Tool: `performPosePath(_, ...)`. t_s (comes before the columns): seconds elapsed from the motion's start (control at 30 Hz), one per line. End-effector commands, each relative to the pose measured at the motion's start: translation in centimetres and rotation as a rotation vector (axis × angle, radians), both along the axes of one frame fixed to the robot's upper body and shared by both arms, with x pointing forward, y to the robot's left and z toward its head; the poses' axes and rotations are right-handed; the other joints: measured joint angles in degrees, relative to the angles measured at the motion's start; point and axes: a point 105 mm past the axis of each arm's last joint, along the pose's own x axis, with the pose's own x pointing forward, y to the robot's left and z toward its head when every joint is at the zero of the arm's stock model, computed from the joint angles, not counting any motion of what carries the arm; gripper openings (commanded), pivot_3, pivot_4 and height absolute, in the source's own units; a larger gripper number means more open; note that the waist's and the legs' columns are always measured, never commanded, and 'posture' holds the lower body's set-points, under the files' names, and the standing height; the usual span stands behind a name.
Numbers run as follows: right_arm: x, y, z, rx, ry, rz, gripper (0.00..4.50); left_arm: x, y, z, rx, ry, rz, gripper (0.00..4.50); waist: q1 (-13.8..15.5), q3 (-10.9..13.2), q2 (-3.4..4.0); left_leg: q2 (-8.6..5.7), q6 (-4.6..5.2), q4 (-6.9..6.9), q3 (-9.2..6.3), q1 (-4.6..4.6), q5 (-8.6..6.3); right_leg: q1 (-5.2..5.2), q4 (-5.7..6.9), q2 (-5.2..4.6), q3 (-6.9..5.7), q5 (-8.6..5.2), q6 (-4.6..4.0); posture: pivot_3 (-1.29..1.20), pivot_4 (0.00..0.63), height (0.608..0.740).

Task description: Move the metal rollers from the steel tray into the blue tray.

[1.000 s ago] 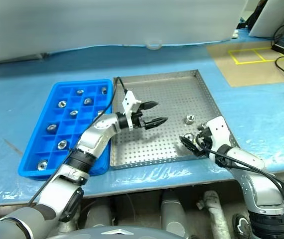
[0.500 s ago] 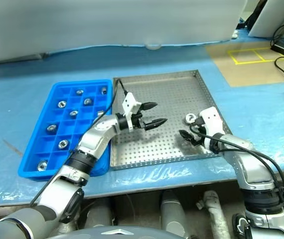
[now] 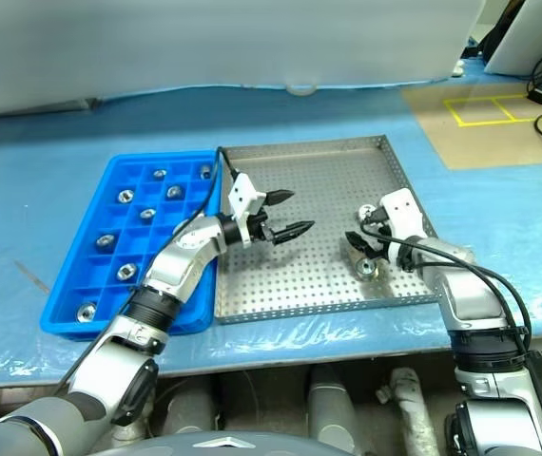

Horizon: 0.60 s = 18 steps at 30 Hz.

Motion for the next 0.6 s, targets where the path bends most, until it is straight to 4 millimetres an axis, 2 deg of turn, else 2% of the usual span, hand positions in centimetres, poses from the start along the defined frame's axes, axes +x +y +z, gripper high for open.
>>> performPosePath(0.03, -1.6, 3.2, 2.9, 0.139, -0.076, 0.195, 4.50, -0.1, -0.2, 1.1, -0.013, -0.055, -0.006, 4.33, 0.0, 0.0, 0.01, 0.00, 0.00, -0.01, 0.01, -0.03, 0.00, -0.04, 0.01, 0.00, 0.00, 0.00, 0.00, -0.29, 0.150, 0.740)
performPosePath(0.1, -3.3, 4.4, 2.8, 0.143, -0.050, 0.299, 4.50, -0.2, -0.2, 1.1, -0.012, -0.055, -0.010, 4.33, 0.1, 0.0, 0.01, 0.02, 0.00, -0.10, 0.03, -0.02, 0.00, -0.08, 0.00, 0.01, 0.01, 0.00, 0.00, -0.29, 0.150, 0.740)
performPosePath(0.17, -3.3, 4.1, 3.1, 0.140, -0.085, 0.285, 4.50, -0.2, -0.4, 1.2, -0.014, -0.057, -0.014, 4.33, 0.1, 0.0, 0.01, 0.02, 0.00, -0.13, 0.04, 0.01, 0.00, -0.05, -0.02, 0.00, 0.00, 0.00, 0.00, -0.29, 0.150, 0.740)
performPosePath(0.33, -1.0, 2.2, 5.2, 0.117, -0.238, 0.141, 4.50, -0.3, -0.5, 1.2, -0.014, -0.057, -0.023, 4.33, -0.1, 0.0, 0.01, -0.01, -0.01, -0.07, 0.08, 0.02, 0.01, -0.05, -0.02, -0.05, 0.02, -0.05, 0.08, -0.30, 0.150, 0.740)
performPosePath(0.4, -0.4, 1.7, 5.4, 0.104, -0.254, 0.104, 4.50, -0.3, -0.5, 1.2, -0.013, -0.057, -0.024, 4.33, -0.1, 0.0, 0.01, -0.01, -0.02, -0.06, 0.09, -0.01, 0.01, -0.11, 0.00, -0.05, 0.02, -0.18, 0.31, -0.30, 0.150, 0.740)
performPosePath(0.5, 0.8, 0.5, 4.6, 0.061, -0.220, 0.015, 4.50, -0.2, -0.5, 1.2, -0.013, -0.057, -0.024, 4.33, -0.1, 0.0, 0.01, 0.00, -0.02, -0.08, 0.09, -0.01, 0.01, -0.11, 0.00, -0.03, 0.02, -0.01, 0.03, -0.30, 0.150, 0.740)
performPosePath(0.6, 1.2, 0.5, 3.5, 0.068, -0.174, -0.006, 4.50, -0.3, -0.5, 1.2, -0.013, -0.059, -0.022, 4.33, 0.0, 0.0, 0.01, -0.01, -0.02, -0.17, 0.09, -0.05, 0.01, -0.13, -0.05, -0.03, 0.02, 0.00, 0.01, -0.29, 0.150, 0.740)
